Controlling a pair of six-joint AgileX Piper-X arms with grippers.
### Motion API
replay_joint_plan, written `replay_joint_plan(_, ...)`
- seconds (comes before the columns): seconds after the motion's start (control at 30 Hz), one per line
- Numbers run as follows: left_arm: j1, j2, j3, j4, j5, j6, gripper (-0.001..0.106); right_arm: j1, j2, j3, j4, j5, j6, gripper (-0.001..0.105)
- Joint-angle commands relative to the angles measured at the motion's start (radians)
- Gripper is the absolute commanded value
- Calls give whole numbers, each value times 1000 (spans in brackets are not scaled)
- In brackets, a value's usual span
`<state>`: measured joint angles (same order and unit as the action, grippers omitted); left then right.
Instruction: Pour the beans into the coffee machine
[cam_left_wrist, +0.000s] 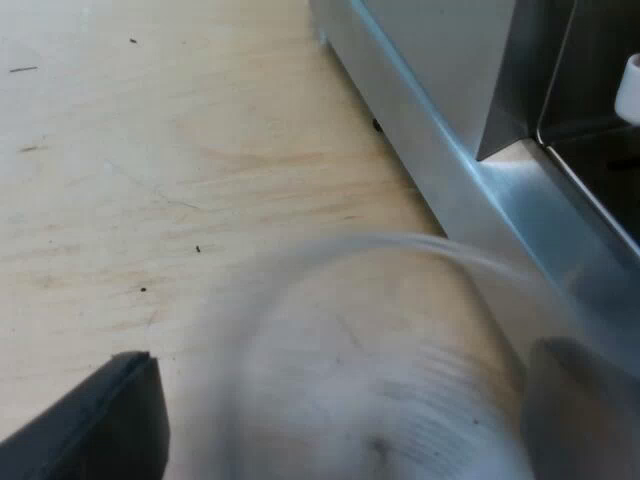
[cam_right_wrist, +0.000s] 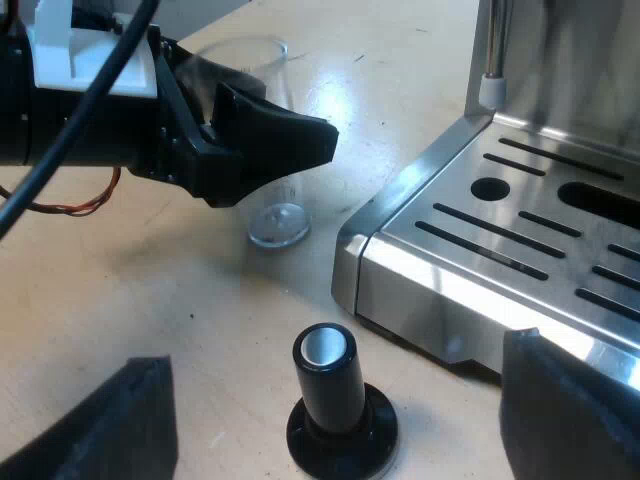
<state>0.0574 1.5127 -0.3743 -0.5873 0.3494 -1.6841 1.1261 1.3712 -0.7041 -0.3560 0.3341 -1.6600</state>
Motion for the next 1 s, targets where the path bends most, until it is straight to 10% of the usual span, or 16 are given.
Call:
replay_joint_plan(0.03,1,-2,-1,-11,9,-10,79,-6,0,-3,-8,-1,5,69)
replay_joint_plan(0.57,1,-156,82,16,-8,-9,79,-6,0,-3,-8,-1,5,69)
replay_joint_plan(1.0,-2,-487,89,415,-84,-9,79,-6,-80,-3,-6,-39,7,69)
